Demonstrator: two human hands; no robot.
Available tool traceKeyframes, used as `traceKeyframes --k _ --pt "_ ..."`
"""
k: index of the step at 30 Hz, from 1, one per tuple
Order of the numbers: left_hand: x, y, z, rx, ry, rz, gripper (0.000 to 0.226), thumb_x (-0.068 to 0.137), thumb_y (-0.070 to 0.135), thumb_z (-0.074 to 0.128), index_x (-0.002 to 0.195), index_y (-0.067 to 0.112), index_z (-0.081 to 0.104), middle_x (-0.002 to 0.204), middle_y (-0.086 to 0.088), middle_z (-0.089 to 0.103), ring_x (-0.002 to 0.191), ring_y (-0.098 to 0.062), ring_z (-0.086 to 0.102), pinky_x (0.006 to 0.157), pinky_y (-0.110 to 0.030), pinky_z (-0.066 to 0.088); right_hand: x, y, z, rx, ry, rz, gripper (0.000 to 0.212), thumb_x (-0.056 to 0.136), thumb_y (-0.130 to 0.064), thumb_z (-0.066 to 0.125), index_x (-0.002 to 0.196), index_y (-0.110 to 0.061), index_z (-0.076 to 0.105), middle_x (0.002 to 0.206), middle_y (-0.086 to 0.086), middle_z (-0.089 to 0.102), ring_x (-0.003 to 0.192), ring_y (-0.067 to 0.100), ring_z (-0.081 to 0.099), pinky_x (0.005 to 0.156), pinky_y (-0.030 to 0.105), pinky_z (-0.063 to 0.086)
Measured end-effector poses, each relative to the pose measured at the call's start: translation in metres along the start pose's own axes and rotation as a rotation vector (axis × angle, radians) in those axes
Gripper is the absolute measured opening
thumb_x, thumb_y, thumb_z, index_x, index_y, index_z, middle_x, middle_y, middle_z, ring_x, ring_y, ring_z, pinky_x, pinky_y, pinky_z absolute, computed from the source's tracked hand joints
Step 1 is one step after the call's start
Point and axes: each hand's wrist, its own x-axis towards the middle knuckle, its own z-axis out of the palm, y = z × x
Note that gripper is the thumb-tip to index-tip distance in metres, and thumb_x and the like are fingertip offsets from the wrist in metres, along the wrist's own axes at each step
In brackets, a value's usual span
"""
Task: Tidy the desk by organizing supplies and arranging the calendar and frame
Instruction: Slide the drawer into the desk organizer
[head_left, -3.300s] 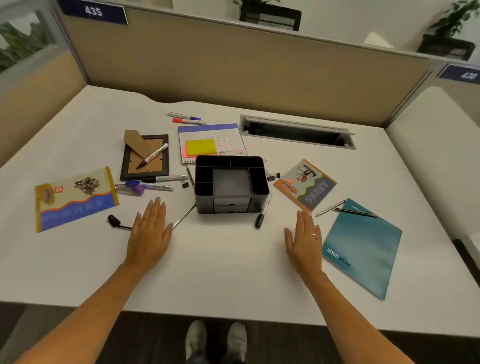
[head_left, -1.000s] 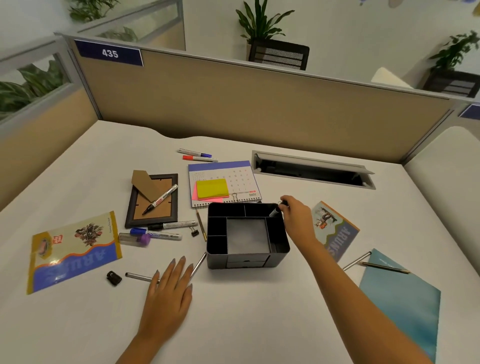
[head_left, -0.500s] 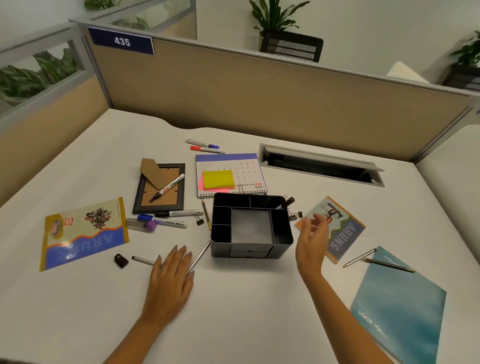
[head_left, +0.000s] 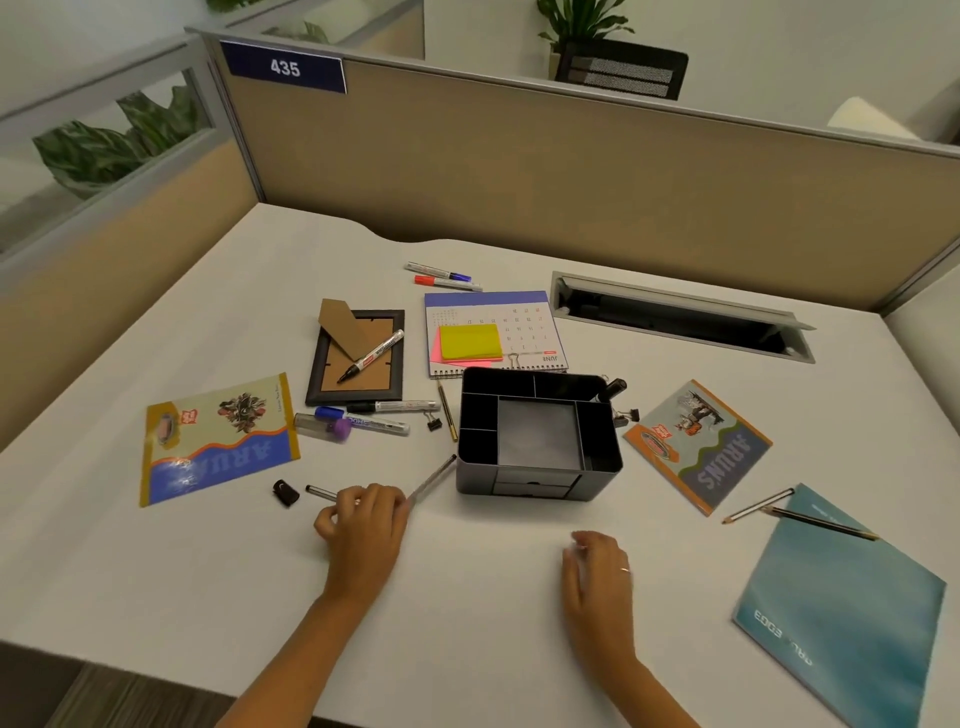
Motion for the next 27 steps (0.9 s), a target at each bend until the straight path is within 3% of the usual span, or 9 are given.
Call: traceKeyframes --k 3,8,11,15,17,19,21,24,27 --pt "0.010 -0.006 -0.015 -0.044 0.051 -0.011 0.035 0.091 0.044 0.036 0.085 0.024 0.064 0.077 0.009 0.063 0.084 -0.019 0.054 0.073 -0.035 0.020 -0.008 -0.021 0.009 -0.048 -0.084 -0.284 0.017 0.089 -0.022 0.043 0.101 -0.020 0.055 0.104 -0.003 0.055 0.096 0.017 0.052 0.087 0.018 0.039" --pt "0.030 -0.008 -0.047 -0.126 0.156 0.183 0.038 0.092 0.048 0.037 0.092 0.023 0.067 0.086 0.006 0.067 0.082 -0.017 0.060 0.074 -0.034 0.028 0.014 -0.104 0.013 -0.052 -0.065 -0.615 0.025 0.080 -0.006 0.066 0.103 -0.013 0.062 0.112 0.007 0.062 0.101 0.019 0.056 0.081 0.021 0.049" --pt "0.040 0.001 -0.064 -0.193 0.223 0.306 0.035 0.090 0.046 0.043 0.094 0.022 0.068 0.088 0.004 0.070 0.085 -0.014 0.061 0.075 -0.026 0.024 0.038 -0.148 0.016 -0.122 -0.066 -0.673 0.040 0.078 -0.011 0.071 0.116 -0.009 0.059 0.118 0.010 0.063 0.106 0.025 0.060 0.087 0.031 0.052" --pt "0.045 0.014 -0.081 -0.393 0.260 0.340 0.038 0.092 0.046 0.043 0.099 0.017 0.068 0.093 0.000 0.071 0.092 -0.012 0.060 0.076 -0.033 0.044 0.062 -0.173 0.016 -0.066 -0.116 -0.655 0.031 0.080 -0.016 0.072 0.109 -0.010 0.063 0.100 0.008 0.070 0.090 0.027 0.066 0.074 0.035 0.056" --pt "0.046 0.018 -0.091 -0.570 0.208 0.290 0.040 0.093 0.046 0.044 0.107 0.015 0.066 0.095 0.000 0.070 0.090 -0.009 0.061 0.077 -0.031 0.052 0.069 -0.176 0.011 -0.032 -0.114 -0.673 0.022 0.083 -0.018 0.066 0.104 -0.011 0.066 0.091 0.007 0.071 0.081 0.025 0.066 0.068 0.032 0.054" --pt "0.047 0.016 -0.095 -0.750 0.069 0.176 0.038 0.089 0.038 0.054 0.123 0.022 0.056 0.098 0.009 0.067 0.088 -0.003 0.061 0.076 -0.016 0.051 0.076 -0.178 0.003 -0.010 -0.086 -0.668 0.017 0.086 -0.018 0.062 0.101 -0.011 0.067 0.089 0.007 0.070 0.078 0.024 0.064 0.067 0.031 0.052" --pt "0.047 0.004 -0.087 -0.779 -0.117 0.095 0.048 0.086 0.032 0.061 0.130 0.034 0.043 0.100 0.017 0.062 0.092 -0.001 0.059 0.073 -0.014 0.052 0.085 -0.179 -0.007 0.092 -0.060 -0.530 0.016 0.089 -0.015 0.059 0.104 -0.011 0.064 0.092 0.006 0.068 0.082 0.022 0.063 0.071 0.031 0.052" --pt "0.041 -0.029 -0.059 -0.480 -0.335 0.116 0.051 0.082 0.038 0.067 0.129 0.034 0.048 0.112 0.015 0.056 0.107 -0.008 0.050 0.088 -0.031 0.047 0.098 -0.178 -0.027 0.422 0.012 -0.274 0.015 0.090 -0.011 0.058 0.105 -0.014 0.057 0.093 -0.002 0.066 0.085 0.011 0.063 0.074 0.016 0.050" --pt "0.030 -0.049 -0.033 -0.204 -0.453 0.251 0.051 0.078 0.045 0.068 0.125 0.030 0.055 0.124 0.009 0.050 0.117 -0.016 0.041 0.093 -0.033 0.040 0.111 -0.172 -0.034 0.571 0.140 -0.240 0.014 0.092 -0.009 0.056 0.104 -0.014 0.052 0.095 -0.003 0.066 0.089 0.003 0.063 0.077 0.010 0.047"
